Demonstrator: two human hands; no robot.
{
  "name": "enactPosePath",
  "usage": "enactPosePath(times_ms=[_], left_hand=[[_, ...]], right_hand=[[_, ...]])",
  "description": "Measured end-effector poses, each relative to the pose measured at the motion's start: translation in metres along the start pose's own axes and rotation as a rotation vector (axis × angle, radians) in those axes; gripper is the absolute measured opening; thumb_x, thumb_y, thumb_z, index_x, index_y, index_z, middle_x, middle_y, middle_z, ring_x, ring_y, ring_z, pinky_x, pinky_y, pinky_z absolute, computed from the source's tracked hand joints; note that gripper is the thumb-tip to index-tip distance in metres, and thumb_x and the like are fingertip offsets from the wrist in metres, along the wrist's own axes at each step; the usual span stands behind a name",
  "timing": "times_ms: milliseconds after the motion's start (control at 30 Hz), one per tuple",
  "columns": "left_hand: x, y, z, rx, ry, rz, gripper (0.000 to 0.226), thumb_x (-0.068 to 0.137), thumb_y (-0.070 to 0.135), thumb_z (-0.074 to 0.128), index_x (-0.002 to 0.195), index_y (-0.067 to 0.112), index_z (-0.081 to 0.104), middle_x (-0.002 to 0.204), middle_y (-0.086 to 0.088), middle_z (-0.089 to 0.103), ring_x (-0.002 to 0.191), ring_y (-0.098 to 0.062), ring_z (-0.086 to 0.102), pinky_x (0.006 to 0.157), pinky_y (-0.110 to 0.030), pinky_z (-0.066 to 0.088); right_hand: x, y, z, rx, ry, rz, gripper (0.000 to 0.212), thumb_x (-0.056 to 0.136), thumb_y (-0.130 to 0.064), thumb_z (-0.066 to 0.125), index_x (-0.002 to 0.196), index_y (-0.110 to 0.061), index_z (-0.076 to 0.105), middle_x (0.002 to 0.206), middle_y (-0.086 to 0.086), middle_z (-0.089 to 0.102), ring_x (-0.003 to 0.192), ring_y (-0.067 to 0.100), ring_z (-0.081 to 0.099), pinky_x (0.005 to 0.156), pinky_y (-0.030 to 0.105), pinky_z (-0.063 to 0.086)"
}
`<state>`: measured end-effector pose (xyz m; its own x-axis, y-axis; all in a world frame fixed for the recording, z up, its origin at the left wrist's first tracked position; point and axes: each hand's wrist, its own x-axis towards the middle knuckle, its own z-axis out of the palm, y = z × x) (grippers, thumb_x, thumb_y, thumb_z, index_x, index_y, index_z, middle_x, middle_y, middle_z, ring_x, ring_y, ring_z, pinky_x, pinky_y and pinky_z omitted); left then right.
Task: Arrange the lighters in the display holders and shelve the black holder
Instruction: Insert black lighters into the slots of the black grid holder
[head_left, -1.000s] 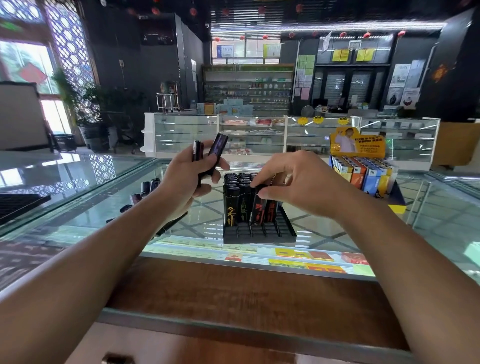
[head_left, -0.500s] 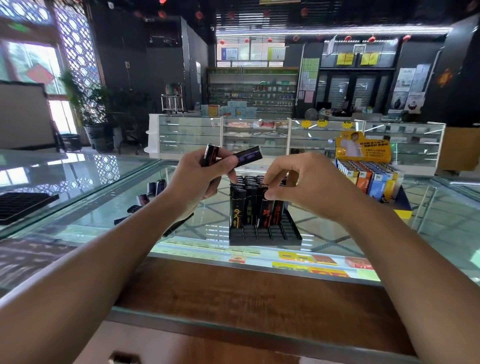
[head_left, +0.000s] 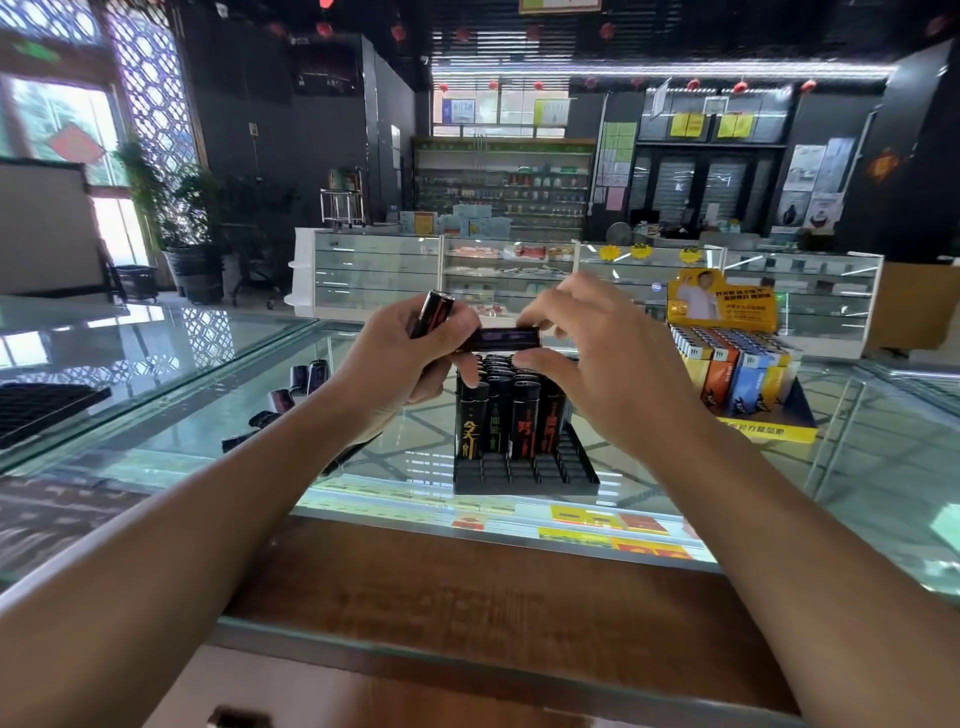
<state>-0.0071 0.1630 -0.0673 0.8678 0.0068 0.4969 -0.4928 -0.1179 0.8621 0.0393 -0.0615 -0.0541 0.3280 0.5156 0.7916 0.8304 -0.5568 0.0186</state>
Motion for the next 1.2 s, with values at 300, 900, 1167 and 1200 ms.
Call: enactPosePath(times_ms=[300, 900, 1167, 1200], left_hand=[[0.001, -0.004, 0.0, 0.001, 0.006, -0.007, 0.038, 0.103, 0.029, 0.054, 0.113, -0.008, 0.06, 0.096, -0.024, 0.075, 0.035, -0.009, 0.027, 0.037, -0.019, 0.023], [0.01, -0.018, -0.017, -0.101, 0.139, -0.086, 0.032, 0.113, 0.035, 0.039, 0.096, 0.008, 0.043, 0.064, -0.01, 0.06, 0.032, -0.011, 0.026, 0.035, -0.017, 0.022], [0.007, -0.015, -0.013, -0.064, 0.122, -0.107, 0.022, 0.112, 0.03, 0.042, 0.103, 0.01, 0.045, 0.07, -0.014, 0.06, 0.034, -0.014, 0.027, 0.035, -0.019, 0.024], [0.007, -0.014, -0.013, -0.06, 0.125, -0.112, 0.022, 0.112, 0.029, 0.043, 0.101, 0.009, 0.047, 0.07, -0.014, 0.061, 0.035, -0.015, 0.03, 0.035, -0.019, 0.025]], right_hand=[[0.0, 0.005, 0.001, 0.021, -0.024, 0.06, 0.023, 0.104, -0.044, 0.06, 0.107, -0.023, 0.069, 0.095, -0.009, 0.067, 0.09, 0.015, 0.061, 0.074, 0.043, 0.056], [-0.018, 0.052, -0.001, 0.491, -0.05, 0.529, 0.049, 0.091, -0.013, 0.08, 0.126, -0.033, 0.052, 0.093, 0.0, 0.074, 0.078, 0.019, 0.074, 0.077, 0.053, 0.061], [-0.022, 0.047, 0.007, 0.499, -0.097, 0.519, 0.026, 0.082, -0.007, 0.088, 0.1, -0.018, 0.071, 0.089, -0.005, 0.076, 0.077, 0.009, 0.074, 0.073, 0.04, 0.065], [-0.022, 0.046, 0.008, 0.492, -0.105, 0.517, 0.027, 0.082, -0.008, 0.088, 0.099, -0.018, 0.071, 0.089, -0.005, 0.075, 0.077, 0.008, 0.074, 0.072, 0.037, 0.065]])
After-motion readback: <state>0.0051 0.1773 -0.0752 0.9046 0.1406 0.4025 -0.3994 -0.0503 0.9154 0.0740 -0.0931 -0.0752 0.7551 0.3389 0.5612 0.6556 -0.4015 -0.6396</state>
